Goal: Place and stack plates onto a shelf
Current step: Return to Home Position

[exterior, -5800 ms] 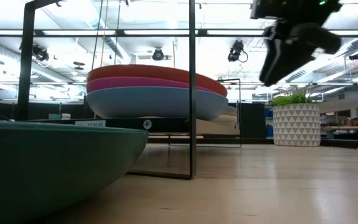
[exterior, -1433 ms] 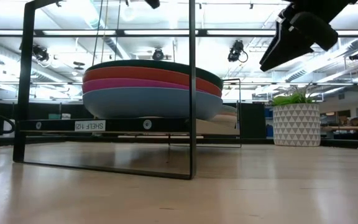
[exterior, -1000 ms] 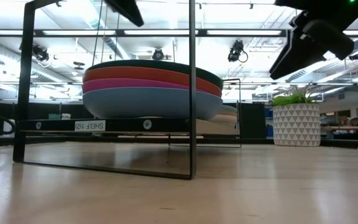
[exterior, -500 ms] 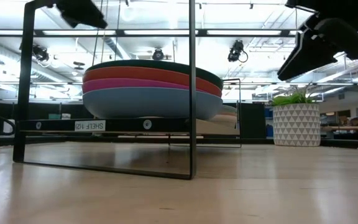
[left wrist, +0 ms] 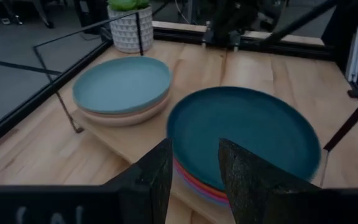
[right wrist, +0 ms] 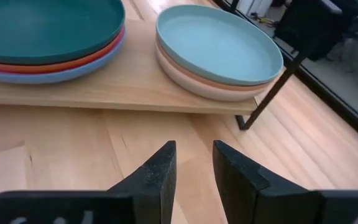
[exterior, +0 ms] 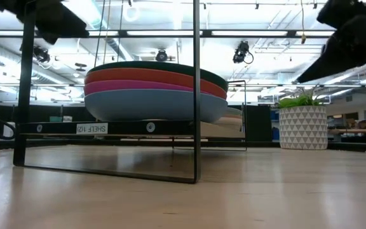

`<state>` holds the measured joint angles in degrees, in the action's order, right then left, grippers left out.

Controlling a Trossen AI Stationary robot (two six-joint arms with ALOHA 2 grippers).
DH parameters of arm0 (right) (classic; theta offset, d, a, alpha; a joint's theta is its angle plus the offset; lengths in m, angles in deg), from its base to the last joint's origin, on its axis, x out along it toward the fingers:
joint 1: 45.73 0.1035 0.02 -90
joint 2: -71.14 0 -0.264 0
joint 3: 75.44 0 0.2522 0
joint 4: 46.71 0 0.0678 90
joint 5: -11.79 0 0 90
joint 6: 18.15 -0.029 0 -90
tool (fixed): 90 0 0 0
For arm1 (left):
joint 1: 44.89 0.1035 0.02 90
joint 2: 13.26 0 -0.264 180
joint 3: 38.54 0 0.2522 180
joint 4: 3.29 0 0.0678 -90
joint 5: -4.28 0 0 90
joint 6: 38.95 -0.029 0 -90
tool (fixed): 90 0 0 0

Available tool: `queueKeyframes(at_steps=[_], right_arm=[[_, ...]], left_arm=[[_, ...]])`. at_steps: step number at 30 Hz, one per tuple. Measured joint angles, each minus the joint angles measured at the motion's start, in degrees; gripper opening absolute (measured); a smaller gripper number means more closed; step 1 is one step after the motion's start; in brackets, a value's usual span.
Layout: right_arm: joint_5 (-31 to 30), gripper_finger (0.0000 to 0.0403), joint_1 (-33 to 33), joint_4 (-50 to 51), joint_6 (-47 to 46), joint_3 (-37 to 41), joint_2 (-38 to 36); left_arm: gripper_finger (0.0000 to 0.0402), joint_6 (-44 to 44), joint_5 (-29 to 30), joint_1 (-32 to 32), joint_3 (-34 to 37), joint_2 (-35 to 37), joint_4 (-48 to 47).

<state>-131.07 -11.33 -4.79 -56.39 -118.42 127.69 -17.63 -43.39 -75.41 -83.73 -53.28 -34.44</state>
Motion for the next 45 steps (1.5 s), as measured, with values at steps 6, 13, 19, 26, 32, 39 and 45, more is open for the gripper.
queueKeyframes(at_steps=[6, 13, 19, 26, 32, 39, 45], right_arm=[[0.41, 0.0110, 0.00, -2.90, 1.36, 5.93, -9.23], [0.65, 0.0110, 0.07, -4.95, 3.51, 10.06, -18.14], [4.21, 0.0110, 0.14, -13.38, 10.67, 14.01, -23.64], [7.55, 0.0110, 0.15, -18.31, 15.55, 18.67, -30.96], [8.03, 0.0110, 0.11, -18.81, 19.65, 21.89, -39.09], [13.35, 0.0100, -5.39, -24.07, 28.04, 25.89, -48.47], [25.22, 0.0068, -16.48, -26.58, 34.05, 26.69, -53.43]], left_arm=[[0.0136, -0.37, 1.38, 0.02, 5.66, 6.12, 4.61], [0.0137, -1.60, 4.39, 0.09, 12.24, 12.18, 9.52], [0.0137, -2.51, 5.30, 0.09, 19.36, 15.98, 16.06], [0.0137, -3.53, 7.92, 0.09, 23.71, 21.72, 17.17], [0.0127, -7.41, 8.28, 0.09, 23.75, 27.35, 16.86], [0.0092, -11.46, 8.19, 0.82, 24.86, 30.83, 17.30], [0.0039, -11.85, 5.45, 6.71, 29.15, 33.41, 19.47]])
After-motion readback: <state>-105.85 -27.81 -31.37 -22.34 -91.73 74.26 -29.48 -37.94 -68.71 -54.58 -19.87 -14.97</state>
